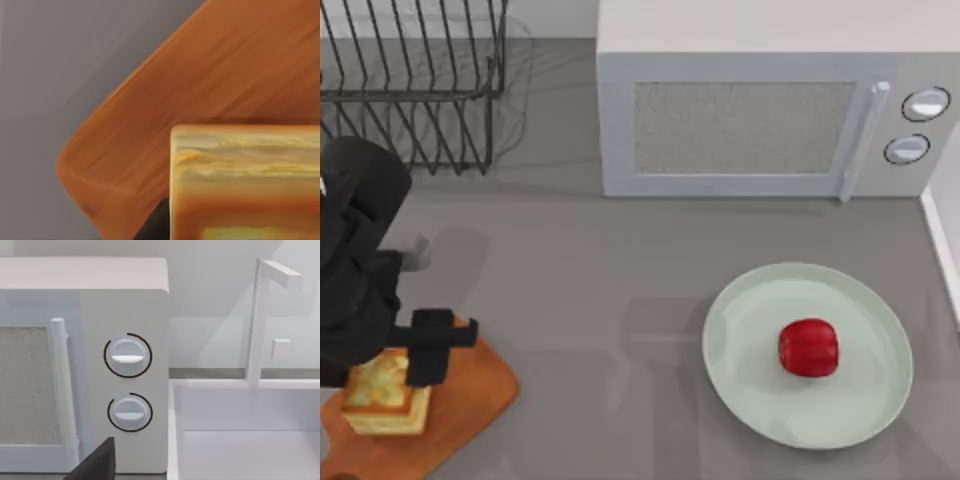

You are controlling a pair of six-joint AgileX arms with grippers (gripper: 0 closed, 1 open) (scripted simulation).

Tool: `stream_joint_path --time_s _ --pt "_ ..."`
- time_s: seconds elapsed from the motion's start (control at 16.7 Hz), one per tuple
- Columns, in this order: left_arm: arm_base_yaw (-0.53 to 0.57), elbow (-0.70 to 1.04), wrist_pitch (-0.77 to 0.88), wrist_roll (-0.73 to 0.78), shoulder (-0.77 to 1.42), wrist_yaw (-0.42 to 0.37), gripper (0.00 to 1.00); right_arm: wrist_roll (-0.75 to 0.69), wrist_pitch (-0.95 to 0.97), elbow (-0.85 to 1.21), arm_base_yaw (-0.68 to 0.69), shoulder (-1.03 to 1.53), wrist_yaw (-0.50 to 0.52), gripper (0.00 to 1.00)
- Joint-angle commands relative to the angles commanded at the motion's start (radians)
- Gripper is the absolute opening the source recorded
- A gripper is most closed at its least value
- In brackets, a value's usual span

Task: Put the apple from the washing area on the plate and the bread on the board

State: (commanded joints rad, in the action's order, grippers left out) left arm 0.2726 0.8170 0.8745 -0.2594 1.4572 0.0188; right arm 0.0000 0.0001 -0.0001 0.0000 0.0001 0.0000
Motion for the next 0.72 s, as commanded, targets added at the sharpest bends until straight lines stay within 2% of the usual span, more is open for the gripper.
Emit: stream_joint_path --time_s 0.6,0.72 --pt "0.000 0.000 0.000 0.000 0.000 0.000 0.98 0.000 0.000 0.000 0.000 0.000 0.000 1.00" --pt "0.000 0.000 0.000 0.000 0.000 0.000 1.00 0.000 0.000 0.000 0.000 0.000 0.000 1.00"
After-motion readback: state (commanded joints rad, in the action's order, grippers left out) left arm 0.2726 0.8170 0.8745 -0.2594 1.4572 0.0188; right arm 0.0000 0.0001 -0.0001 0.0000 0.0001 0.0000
